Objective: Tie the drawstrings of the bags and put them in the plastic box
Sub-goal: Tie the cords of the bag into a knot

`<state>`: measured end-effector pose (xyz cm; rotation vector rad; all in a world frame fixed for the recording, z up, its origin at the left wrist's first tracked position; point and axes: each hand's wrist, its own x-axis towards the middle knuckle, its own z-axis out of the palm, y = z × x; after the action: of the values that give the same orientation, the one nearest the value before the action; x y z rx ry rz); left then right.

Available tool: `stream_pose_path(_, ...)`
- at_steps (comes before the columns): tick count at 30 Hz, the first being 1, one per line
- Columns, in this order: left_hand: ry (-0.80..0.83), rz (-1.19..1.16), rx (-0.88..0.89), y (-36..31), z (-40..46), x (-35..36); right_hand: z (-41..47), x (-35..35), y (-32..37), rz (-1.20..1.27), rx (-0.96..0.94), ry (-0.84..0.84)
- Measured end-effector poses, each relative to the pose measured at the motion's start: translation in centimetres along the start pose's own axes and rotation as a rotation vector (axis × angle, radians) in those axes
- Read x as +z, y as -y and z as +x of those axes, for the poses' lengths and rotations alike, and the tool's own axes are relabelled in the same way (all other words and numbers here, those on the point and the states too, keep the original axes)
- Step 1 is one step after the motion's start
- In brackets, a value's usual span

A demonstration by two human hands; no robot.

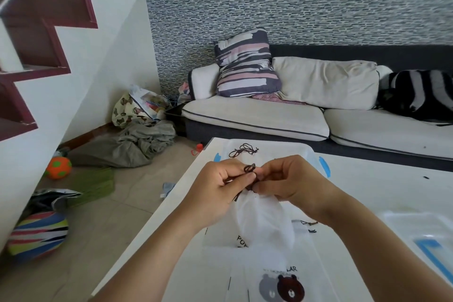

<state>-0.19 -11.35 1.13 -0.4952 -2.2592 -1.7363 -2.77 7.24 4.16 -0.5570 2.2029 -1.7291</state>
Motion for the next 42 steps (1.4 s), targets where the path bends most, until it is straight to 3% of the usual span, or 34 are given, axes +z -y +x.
stream_pose_path(4,0.02,-0.015,0.02,0.1,0.1,0.0,0.0,0.1,-0.3,-0.12,-0.033,0.089)
stream_pose_path(6,0.041,-0.076,0.004,-0.2,0.1,0.0,-0.1,0.1,-0.5,-0.067,-0.064,0.11)
stream_pose_path(13,0.032,-0.091,-0.005,-0.3,0.1,0.2,-0.1,-0.6,-0.4,0.015,-0.113,-0.034)
stream_pose_path(18,-0.008,0.107,0.078,0.1,0.0,0.8,0.5,0.5,-0.5,-0.305,-0.149,-0.181)
stream_pose_path(24,-0.031,0.221,0.12,-0.1,0.0,0.8,0.9,1.7,-1.2,-0.56,-0.133,-0.105)
stream_pose_path(28,-0.106,0.272,0.195,0.0,0.0,0.6,0.5,0.7,-1.2,-0.19,0.002,-0.043)
stream_pose_path(34,-0.145,0.046,0.126,-0.3,0.1,0.6,0.0,0.0,-1.2,0.389,0.118,0.172)
stream_pose_path(42,-0.16,-0.085,0.081,-1.0,0.0,0.6,0.0,-0.2,-0.5,0.46,0.083,0.128)
